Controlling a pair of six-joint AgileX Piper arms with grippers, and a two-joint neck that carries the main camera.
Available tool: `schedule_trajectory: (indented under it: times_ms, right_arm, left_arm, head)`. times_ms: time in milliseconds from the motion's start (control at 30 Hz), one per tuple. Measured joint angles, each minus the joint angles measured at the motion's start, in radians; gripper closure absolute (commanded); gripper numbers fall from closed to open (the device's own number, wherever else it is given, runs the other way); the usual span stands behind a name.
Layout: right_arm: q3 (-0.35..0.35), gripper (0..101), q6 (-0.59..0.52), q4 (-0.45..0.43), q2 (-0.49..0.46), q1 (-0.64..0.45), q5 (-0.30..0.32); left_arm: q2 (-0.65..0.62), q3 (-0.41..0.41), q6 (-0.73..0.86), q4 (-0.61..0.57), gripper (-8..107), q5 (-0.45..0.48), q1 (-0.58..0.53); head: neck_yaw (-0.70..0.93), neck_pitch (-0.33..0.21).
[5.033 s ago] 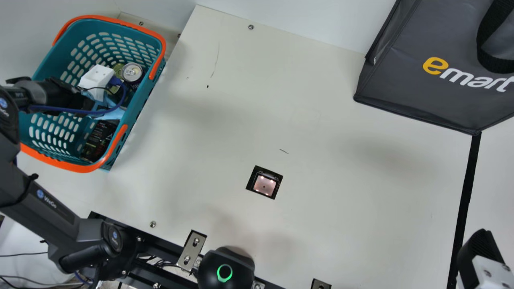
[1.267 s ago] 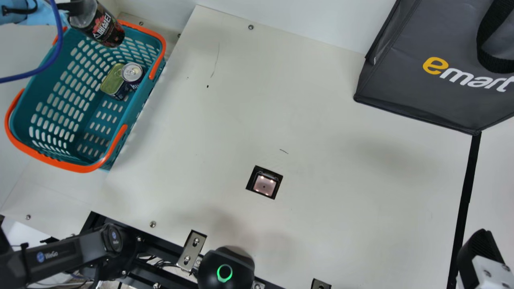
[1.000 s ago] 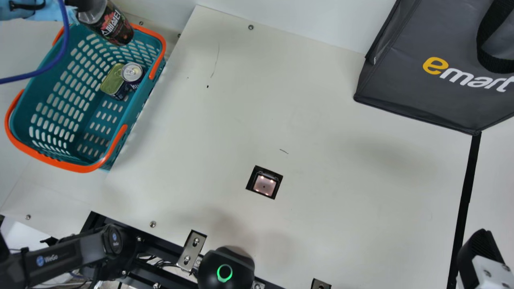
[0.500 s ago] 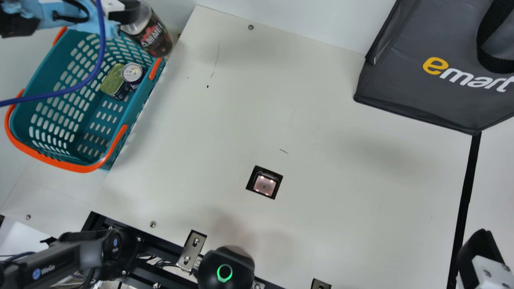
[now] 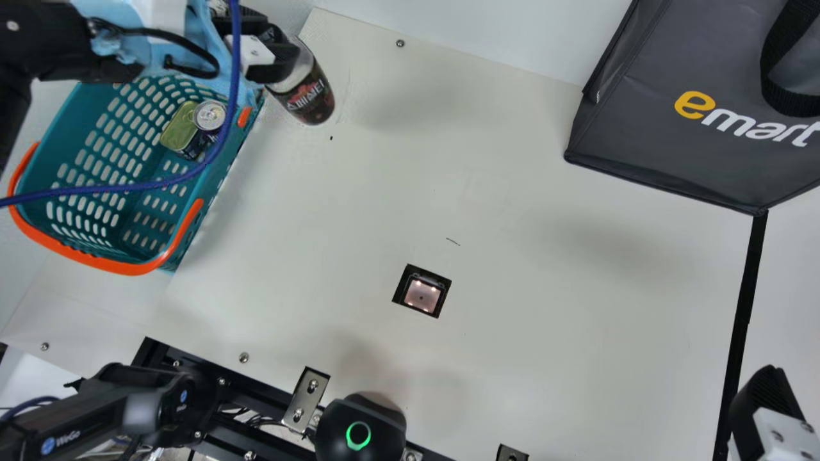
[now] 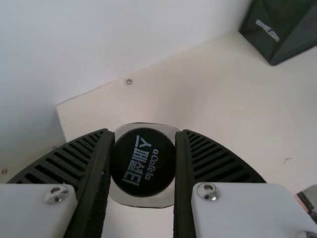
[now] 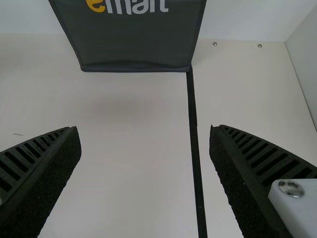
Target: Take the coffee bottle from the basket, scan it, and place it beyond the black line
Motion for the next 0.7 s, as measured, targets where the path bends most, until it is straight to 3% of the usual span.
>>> schedule_trajectory:
  times_ms: [700]
  right_arm:
    - [0.000,11,0.000,0.000,0.000,0.000,0.000]
  left_arm:
    - [-0.050,0.136,0.050,-0.040,89,0.007,-0.270]
  head:
    - [0.000,0.000]
